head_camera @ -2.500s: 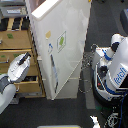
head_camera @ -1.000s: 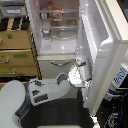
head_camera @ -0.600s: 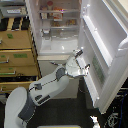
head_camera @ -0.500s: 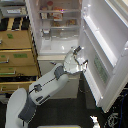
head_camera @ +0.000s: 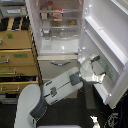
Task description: Opening the fridge
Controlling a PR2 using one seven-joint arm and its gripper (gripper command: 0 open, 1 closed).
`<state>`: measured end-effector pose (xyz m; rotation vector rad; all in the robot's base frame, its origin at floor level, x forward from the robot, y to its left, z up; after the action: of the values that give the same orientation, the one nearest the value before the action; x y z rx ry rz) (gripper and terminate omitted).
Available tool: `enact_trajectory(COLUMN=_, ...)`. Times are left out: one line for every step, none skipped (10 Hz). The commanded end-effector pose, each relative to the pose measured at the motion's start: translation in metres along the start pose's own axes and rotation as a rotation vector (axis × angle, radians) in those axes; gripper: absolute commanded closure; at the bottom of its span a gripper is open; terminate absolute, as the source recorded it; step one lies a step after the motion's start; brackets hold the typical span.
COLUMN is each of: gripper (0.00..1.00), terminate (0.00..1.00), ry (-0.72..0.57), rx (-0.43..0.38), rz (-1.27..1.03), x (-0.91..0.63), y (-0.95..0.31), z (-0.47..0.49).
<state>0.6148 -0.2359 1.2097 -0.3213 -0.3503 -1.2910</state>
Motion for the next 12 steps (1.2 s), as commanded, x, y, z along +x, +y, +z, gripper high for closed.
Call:
enact_trajectory(gripper=0.0, terminate=0.0, ry=0.297, rx=-0.094, rz=-0.284, x=0.184, y=-0.231, z=-0.34)
enact_trajectory(gripper=0.0, terminate=0.0, ry=0.288, rx=-0.127, rz=-0.314, x=0.214, y=-0.276, z=-0.357)
enact_trajectory(gripper=0.0, terminate=0.0, ry=0.286, rx=-0.154, rz=-0.367, x=0.242, y=-0.328, z=-0.377)
enact_trajectory(gripper=0.0, terminate=0.0, ry=0.291, rx=-0.173, rz=-0.42, x=0.27, y=-0.389, z=-0.402)
enact_trajectory(gripper=0.0, terminate=0.0, ry=0.283, rx=-0.187, rz=-0.428, x=0.276, y=-0.411, z=-0.404)
enact_trajectory(gripper=0.0, terminate=0.0, ry=0.285, rx=-0.195, rz=-0.47, x=0.255, y=-0.413, z=-0.397)
enact_trajectory(gripper=0.0, terminate=0.0, ry=0.293, rx=-0.168, rz=-0.48, x=0.245, y=-0.403, z=-0.4)
enact_trajectory(gripper=0.0, terminate=0.0, ry=0.314, rx=-0.141, rz=-0.441, x=0.246, y=-0.372, z=-0.414)
enact_trajectory(gripper=0.0, terminate=0.0, ry=0.322, rx=-0.14, rz=-0.44, x=0.254, y=-0.374, z=-0.425)
enact_trajectory(gripper=0.0, terminate=0.0, ry=0.325, rx=-0.146, rz=-0.442, x=0.269, y=-0.391, z=-0.44)
enact_trajectory(gripper=0.0, terminate=0.0, ry=0.31, rx=-0.188, rz=-0.475, x=0.306, y=-0.427, z=-0.459)
enact_trajectory(gripper=0.0, terminate=0.0, ry=0.31, rx=-0.171, rz=-0.45, x=0.314, y=-0.417, z=-0.47)
